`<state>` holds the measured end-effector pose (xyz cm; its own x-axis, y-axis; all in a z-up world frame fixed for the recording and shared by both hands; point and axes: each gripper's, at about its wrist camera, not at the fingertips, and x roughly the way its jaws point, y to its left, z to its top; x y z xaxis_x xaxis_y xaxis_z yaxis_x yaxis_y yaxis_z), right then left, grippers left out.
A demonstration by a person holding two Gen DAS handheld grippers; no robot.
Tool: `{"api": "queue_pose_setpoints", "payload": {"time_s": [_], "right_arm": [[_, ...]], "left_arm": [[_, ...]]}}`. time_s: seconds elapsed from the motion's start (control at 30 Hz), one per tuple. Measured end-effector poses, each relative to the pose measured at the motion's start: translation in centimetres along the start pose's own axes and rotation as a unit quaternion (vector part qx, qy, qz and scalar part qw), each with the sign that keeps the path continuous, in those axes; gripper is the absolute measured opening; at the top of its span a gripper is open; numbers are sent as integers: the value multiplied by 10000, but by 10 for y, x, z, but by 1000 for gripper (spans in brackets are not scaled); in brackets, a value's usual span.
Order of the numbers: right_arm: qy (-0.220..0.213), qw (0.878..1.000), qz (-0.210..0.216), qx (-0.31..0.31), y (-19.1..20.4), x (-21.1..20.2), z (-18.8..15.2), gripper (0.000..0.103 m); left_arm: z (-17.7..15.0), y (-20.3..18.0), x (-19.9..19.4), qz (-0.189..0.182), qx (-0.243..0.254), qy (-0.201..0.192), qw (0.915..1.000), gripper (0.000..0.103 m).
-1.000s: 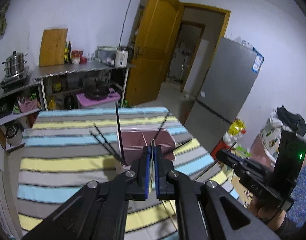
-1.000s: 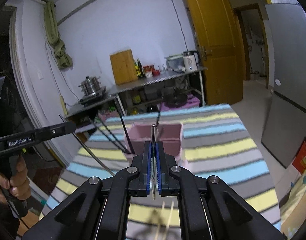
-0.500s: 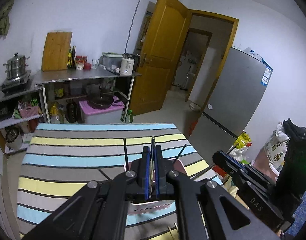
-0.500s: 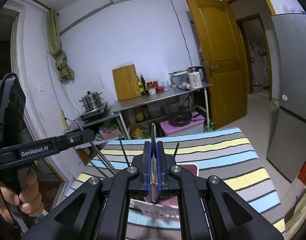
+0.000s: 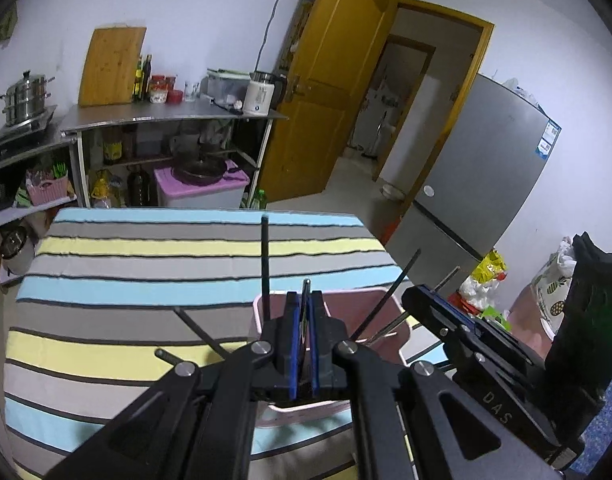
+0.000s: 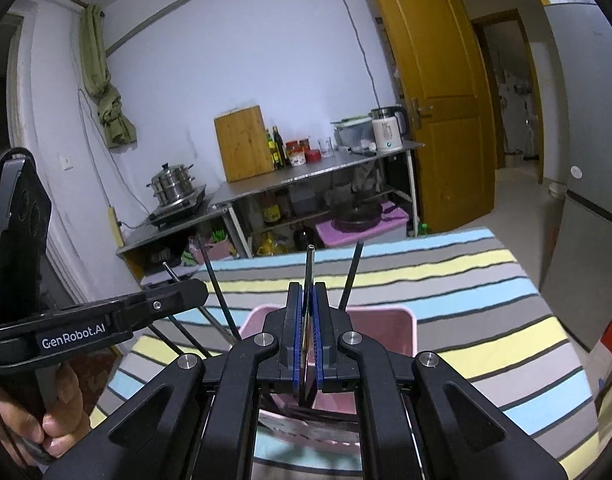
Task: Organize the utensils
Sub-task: 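Lower the silver chopsticks into the pink basket and open both grippers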
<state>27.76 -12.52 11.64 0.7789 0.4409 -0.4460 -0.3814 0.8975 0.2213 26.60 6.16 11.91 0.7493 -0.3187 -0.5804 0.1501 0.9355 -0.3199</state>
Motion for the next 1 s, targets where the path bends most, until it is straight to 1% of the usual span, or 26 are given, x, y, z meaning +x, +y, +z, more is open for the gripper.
{"api": "queue_pose_setpoints", "payload": {"time_s": [0.17,0.3,0.33,0.37,0.4,0.43,0.5,0.77,1.0], "right_arm": [[31,9998,31,-186,3,0,0,5],[71,9996,51,-255,4,-2,0,5],[68,9996,49,-262,5,-3,0,6],[65,9996,51,-259,5,-5,1,9],[69,9996,62,-253,5,-6,2,12],[66,9996,69,-254,6,-5,4,12],[34,9996,55,-280,7,-10,4,13],[-91,9994,43,-333,6,-46,-3,13],[-51,9995,-39,-313,3,-78,-24,13]], "left_arm": [[-9,1,8,34,5,120,9999,5],[-10,-4,5,60,59,104,9999,7],[-10,-5,3,92,84,84,9999,10],[-8,-5,2,100,97,58,9999,12],[-7,-5,0,99,99,34,9999,17],[-7,-5,-3,93,93,5,9999,21],[-6,-5,-8,85,88,-60,9999,23],[-12,-8,-35,113,133,-299,9994,25],[-44,-14,-59,89,146,-378,9991,25]]}}
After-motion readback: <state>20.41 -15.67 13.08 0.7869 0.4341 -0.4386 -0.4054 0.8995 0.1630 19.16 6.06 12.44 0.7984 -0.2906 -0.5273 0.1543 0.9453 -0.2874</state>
